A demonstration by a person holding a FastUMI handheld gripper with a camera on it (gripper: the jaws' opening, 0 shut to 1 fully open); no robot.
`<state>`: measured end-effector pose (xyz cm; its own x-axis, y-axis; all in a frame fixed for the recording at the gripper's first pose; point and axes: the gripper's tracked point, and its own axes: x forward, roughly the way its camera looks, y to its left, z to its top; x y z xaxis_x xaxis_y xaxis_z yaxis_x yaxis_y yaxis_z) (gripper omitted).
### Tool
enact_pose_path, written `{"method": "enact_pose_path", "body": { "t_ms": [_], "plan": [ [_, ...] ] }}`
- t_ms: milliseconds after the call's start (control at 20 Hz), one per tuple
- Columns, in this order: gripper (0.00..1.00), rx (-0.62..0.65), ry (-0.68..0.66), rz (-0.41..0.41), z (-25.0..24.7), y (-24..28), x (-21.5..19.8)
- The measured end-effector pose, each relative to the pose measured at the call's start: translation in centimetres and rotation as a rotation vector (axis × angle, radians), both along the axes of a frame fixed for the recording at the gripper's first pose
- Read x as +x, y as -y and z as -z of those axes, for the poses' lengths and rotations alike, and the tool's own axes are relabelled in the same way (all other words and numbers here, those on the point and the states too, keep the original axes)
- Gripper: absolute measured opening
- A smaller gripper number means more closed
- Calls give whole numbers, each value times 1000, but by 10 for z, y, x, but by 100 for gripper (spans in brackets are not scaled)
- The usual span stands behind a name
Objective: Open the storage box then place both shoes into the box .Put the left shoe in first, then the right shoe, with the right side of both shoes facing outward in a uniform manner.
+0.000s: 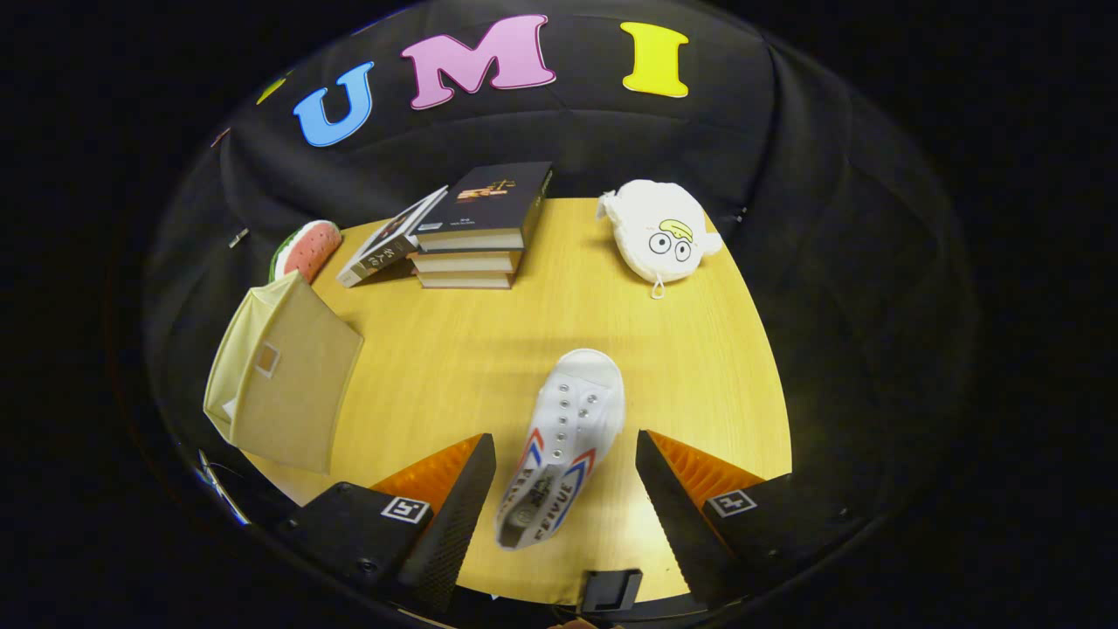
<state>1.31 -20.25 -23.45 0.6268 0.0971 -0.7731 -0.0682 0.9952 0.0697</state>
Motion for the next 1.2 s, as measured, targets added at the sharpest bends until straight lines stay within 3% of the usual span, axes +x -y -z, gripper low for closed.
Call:
{"method": "enact_pose_path", "body": {
  "t_ms": [200,500,750,950,1050,1100,1200],
  "plan": [
    [99,-44,-66,-6,36,22,-13],
    [99,25,-188,-12,71,4,-26],
    [100,-33,-233,-11,90,9,-22],
    [96,23,-271,2,102,3,-17],
    [81,115,-301,38,102,-10,-16],
    [58,150,-318,56,102,-14,-17],
    [46,175,-324,61,104,-15,-16]
  ]
}}
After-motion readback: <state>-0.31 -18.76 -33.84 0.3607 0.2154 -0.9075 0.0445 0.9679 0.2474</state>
